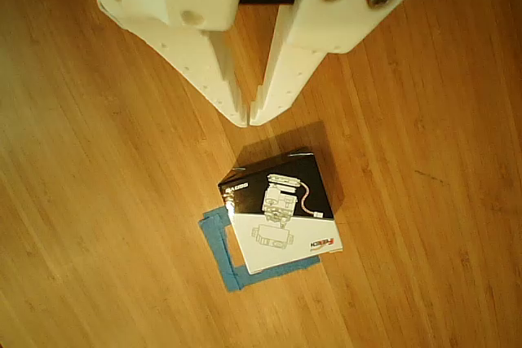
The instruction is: Push the box on top of the target
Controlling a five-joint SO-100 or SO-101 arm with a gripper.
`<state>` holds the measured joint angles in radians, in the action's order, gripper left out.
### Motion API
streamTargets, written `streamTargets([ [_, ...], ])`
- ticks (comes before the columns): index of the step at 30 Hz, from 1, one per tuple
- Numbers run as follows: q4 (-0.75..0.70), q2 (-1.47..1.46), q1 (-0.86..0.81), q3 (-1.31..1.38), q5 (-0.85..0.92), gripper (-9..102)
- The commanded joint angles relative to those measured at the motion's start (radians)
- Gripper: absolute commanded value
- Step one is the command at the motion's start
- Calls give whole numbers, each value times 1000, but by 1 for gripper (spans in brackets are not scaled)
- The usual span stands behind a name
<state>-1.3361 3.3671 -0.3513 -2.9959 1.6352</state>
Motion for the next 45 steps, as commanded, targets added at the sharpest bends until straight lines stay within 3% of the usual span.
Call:
streamTargets([
  [1,-5,14,-2,3,-8,0],
  [24,-5,14,0,3,-54,0],
  [31,-5,15,-61,3,89,0],
  [45,9,-25,-52,98,71,0],
])
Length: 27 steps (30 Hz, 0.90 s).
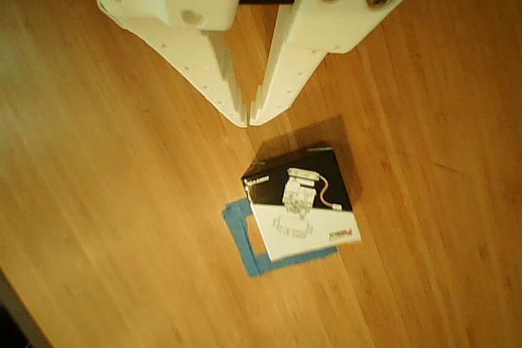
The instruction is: Push the box on top of the target
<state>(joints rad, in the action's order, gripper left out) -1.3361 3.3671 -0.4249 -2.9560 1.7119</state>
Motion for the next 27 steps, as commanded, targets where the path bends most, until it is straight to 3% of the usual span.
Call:
streamTargets([
  [1,25,-58,21,63,-2,0],
  [27,247,-1042,75,485,114,0],
])
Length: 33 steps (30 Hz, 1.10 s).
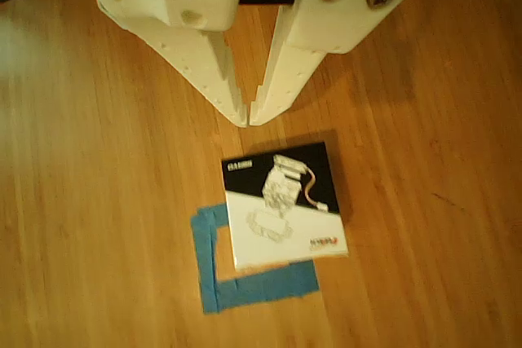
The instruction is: Push the box on top of the target
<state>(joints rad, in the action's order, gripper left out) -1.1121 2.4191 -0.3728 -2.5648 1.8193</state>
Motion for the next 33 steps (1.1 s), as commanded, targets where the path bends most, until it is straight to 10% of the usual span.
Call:
streamTargets([
  [1,34,-135,35,124,5,0],
  [11,227,-370,94,173,3,0],
  [33,14,-175,-64,155,118,0],
])
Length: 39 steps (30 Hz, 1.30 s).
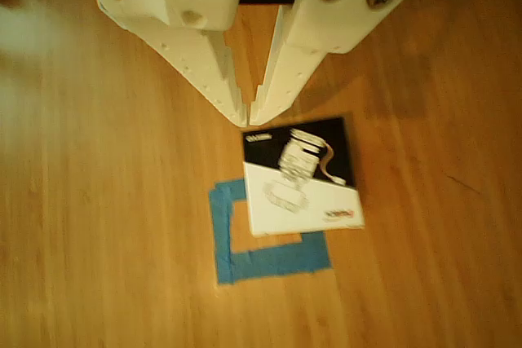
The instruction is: Push the box on top of the target
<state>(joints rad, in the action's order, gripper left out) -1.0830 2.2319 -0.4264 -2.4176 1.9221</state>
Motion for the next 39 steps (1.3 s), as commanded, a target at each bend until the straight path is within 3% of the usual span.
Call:
streamTargets([
  [1,-17,8,-11,2,17,0],
  [20,133,-69,92,-129,-66,0],
  [39,169,-121,118,-83,-77,0],
])
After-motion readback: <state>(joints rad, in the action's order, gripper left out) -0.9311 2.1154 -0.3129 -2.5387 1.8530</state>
